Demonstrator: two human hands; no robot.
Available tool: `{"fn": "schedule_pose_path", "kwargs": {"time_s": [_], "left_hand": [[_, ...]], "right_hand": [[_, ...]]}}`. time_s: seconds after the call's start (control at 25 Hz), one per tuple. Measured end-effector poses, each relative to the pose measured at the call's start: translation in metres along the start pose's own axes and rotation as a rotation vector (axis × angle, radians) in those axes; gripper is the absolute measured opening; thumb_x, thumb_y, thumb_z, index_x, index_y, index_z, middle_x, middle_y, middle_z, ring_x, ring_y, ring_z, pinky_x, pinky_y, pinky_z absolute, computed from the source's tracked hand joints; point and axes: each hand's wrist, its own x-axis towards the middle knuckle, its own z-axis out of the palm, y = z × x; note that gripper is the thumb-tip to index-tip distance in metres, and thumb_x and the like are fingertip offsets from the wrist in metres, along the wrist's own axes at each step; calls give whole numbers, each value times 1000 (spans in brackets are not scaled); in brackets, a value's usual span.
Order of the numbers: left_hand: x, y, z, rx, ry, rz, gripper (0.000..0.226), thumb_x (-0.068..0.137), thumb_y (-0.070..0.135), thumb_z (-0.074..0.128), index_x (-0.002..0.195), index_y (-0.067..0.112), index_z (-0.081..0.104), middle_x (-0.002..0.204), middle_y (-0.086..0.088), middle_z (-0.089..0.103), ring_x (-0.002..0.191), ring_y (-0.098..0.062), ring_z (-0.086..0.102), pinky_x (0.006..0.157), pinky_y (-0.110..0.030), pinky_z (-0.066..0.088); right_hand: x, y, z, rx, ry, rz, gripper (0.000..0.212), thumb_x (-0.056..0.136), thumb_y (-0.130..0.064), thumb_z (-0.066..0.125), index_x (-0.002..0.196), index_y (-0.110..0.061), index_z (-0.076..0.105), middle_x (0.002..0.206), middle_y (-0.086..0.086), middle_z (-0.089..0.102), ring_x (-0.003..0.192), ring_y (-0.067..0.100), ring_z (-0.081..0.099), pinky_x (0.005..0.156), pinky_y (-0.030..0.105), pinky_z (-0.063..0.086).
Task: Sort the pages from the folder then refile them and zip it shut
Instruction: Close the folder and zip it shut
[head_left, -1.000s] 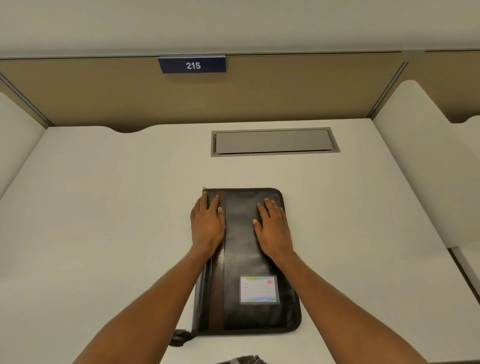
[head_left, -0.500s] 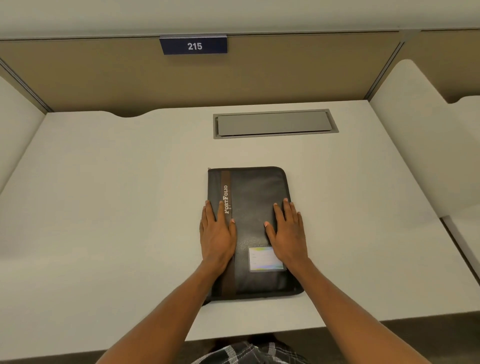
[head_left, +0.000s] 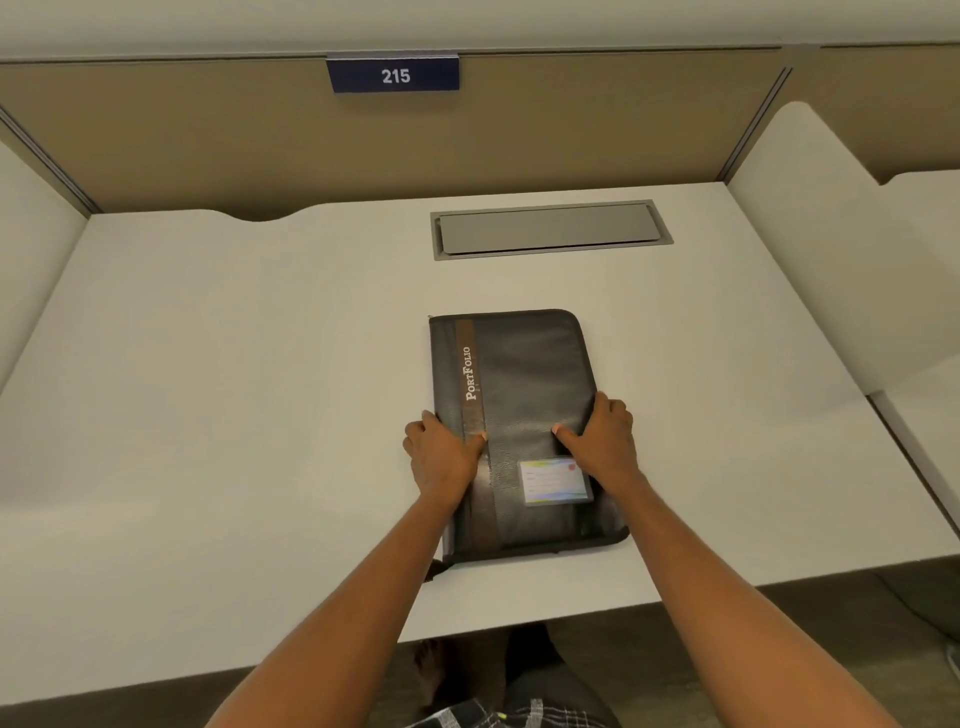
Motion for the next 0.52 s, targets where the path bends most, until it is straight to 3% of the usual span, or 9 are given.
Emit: {"fn": "schedule_pose_path", "kwargs": {"time_s": [0.2, 0.32, 0.36, 0.44, 0.52], "left_hand": [[14, 7, -2, -51, -34, -91, 83, 74, 38, 91, 139, 13, 46, 139, -15, 45, 130, -34, 43, 105, -50, 45], [21, 10, 1, -117, -40, -182, 88, 69, 30, 96, 139, 18, 45, 137, -13, 46, 128, -34, 46, 107, -56, 47], [24, 11, 1, -136, -36, -200, 89, 67, 27, 98, 139, 19, 45, 136, -13, 47, 127, -34, 47, 106, -57, 47], [26, 13, -1, -156, -25, -218, 90, 66, 22, 99, 139, 19, 46, 133, -13, 48, 124, -34, 48, 104, -56, 49], [30, 12, -3, -180, -12, -222, 91, 65, 21, 99, 140, 20, 46, 132, -14, 49, 122, -36, 51, 102, -54, 52]], "right_hand": [[27, -1, -8, -10, -120, 85, 92, 72, -52, 88, 139, -6, 44, 136, 18, 44, 130, 37, 44, 106, 49, 46], [47, 9, -8, 108, -153, 165, 95, 54, -62, 91, 125, -11, 55, 128, 14, 55, 114, 34, 58, 96, 48, 55], [55, 13, -6, 162, -158, 193, 93, 47, -61, 93, 118, -11, 58, 123, 13, 59, 106, 33, 62, 89, 47, 59], [63, 15, -6, 230, -200, 228, 78, 53, -46, 97, 112, -10, 60, 119, 14, 62, 96, 31, 65, 78, 42, 61], [66, 11, -5, 249, -214, 226, 71, 60, -37, 97, 113, -12, 57, 120, 13, 61, 96, 30, 65, 78, 43, 62]]}}
